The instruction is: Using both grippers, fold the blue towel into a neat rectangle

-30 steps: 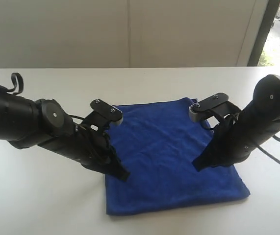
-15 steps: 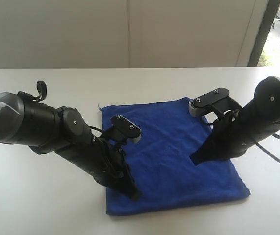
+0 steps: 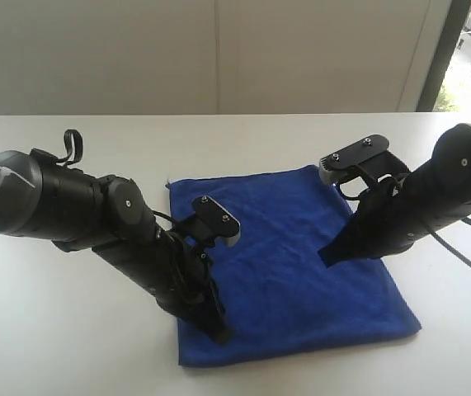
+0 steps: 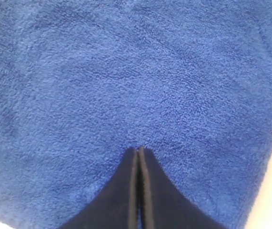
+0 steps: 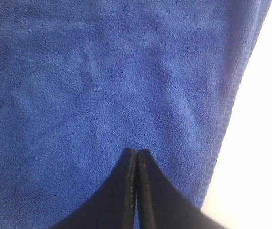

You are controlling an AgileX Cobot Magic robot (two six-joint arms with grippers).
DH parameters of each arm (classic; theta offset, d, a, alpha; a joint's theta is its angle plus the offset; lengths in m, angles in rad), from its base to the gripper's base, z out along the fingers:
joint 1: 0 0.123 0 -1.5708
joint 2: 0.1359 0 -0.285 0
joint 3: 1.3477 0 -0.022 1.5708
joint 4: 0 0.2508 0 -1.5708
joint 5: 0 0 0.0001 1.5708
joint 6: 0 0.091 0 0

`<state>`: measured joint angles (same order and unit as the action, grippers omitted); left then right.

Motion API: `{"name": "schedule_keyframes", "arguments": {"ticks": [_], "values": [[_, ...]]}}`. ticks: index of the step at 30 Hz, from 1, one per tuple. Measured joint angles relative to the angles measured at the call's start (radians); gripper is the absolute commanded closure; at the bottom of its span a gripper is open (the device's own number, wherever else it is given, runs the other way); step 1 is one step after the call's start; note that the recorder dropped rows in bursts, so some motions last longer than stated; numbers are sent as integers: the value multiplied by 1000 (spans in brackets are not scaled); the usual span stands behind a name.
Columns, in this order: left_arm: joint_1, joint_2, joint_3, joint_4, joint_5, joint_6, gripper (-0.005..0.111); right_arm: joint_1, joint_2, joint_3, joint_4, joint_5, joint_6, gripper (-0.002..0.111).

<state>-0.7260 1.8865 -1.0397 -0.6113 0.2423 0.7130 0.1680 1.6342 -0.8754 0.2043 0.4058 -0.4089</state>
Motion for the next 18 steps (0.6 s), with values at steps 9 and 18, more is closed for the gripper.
{"name": "schedule_keyframes", "arguments": {"ticks": [9,18], "values": [[15,-50,26,265,84,-185,107,0,-2,0,0,0,0,108],[15,-86,81,356,86,-282,107,0,-2,0,0,-16,2,108]]}}
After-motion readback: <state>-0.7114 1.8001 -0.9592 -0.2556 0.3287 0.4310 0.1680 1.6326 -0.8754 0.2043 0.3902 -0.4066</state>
